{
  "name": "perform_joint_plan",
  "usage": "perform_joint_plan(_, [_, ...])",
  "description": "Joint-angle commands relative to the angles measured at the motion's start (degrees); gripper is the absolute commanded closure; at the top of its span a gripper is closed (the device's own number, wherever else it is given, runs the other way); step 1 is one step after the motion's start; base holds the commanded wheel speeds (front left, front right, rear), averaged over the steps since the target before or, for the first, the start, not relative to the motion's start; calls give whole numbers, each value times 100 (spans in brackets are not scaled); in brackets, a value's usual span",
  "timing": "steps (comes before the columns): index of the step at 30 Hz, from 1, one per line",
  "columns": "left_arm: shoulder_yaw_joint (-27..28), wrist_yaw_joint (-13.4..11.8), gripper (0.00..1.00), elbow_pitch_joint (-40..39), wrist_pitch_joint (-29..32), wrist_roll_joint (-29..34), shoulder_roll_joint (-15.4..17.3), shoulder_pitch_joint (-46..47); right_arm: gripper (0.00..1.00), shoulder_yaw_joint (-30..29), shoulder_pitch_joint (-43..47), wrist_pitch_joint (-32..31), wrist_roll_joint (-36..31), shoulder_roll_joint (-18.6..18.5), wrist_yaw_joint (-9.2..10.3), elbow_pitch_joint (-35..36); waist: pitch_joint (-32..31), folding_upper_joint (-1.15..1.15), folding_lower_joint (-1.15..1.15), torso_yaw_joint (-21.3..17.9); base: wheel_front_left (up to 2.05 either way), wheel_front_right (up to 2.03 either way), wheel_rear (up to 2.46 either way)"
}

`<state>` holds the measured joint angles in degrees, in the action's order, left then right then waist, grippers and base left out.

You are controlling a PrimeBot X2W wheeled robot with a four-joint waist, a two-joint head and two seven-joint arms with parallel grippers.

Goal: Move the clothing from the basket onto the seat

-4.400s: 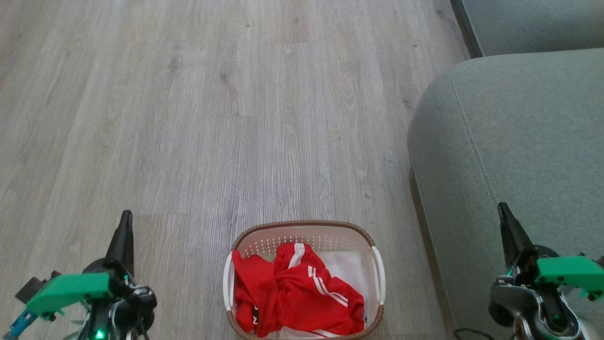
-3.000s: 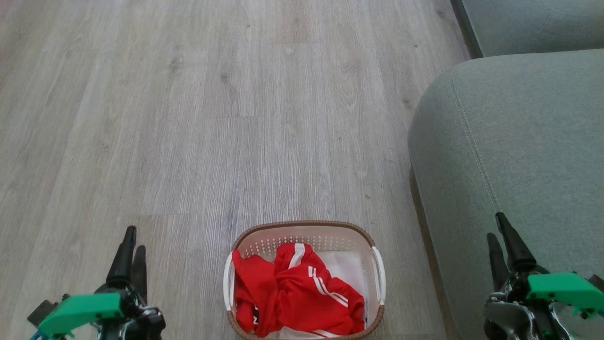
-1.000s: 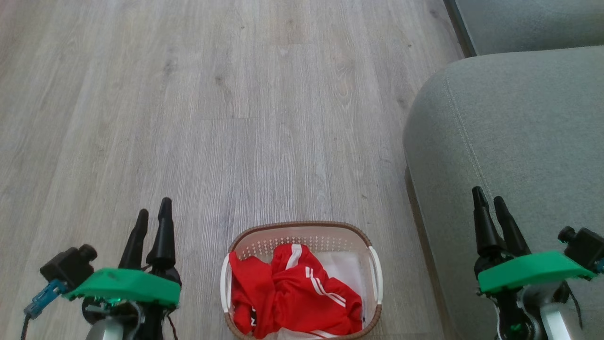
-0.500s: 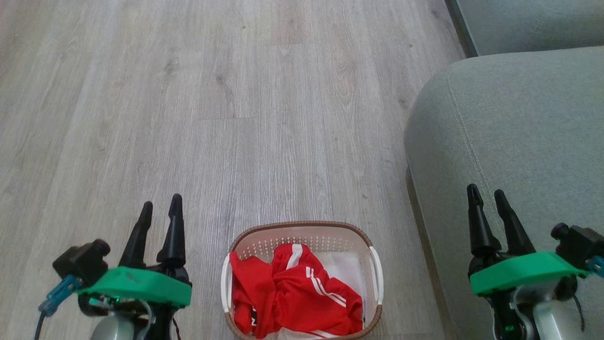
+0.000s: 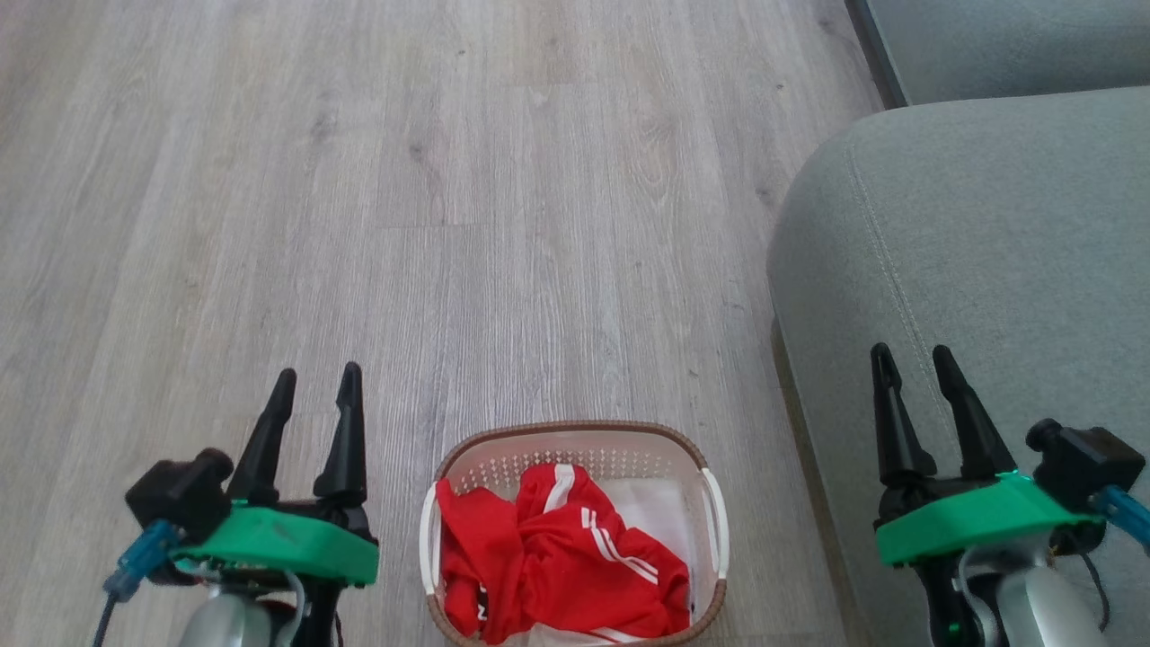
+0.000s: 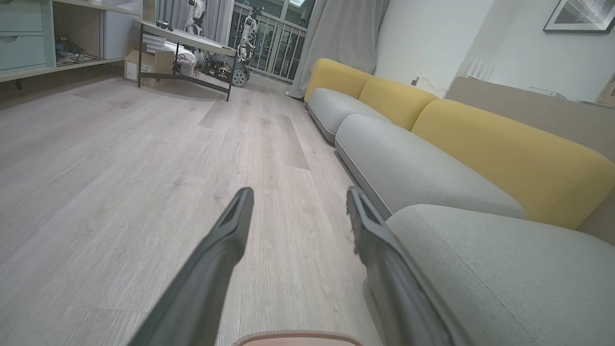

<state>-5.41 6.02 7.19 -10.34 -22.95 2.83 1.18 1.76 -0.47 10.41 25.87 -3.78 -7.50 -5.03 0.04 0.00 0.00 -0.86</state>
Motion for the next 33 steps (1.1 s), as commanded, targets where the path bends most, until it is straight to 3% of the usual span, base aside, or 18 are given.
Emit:
perform_joint_plan(1, [88,-8,0,-251,-104,213,81,356,0,129,-197,91,-205,-78,1,271,-1,0,0,0,0,0,0])
perform_joint_plan(22, [-51,-10,0,-430,-455,1659,81,394,0,307,-173,422,-1580,-85,1,543,21,0,0,-12,0,0,0])
perform_joint_plan(33, [-35,-5,0,-409,-465,1686,70,403,0,306,-174,423,-1616,-75,1,541,42,0,0,-26,0,0,0])
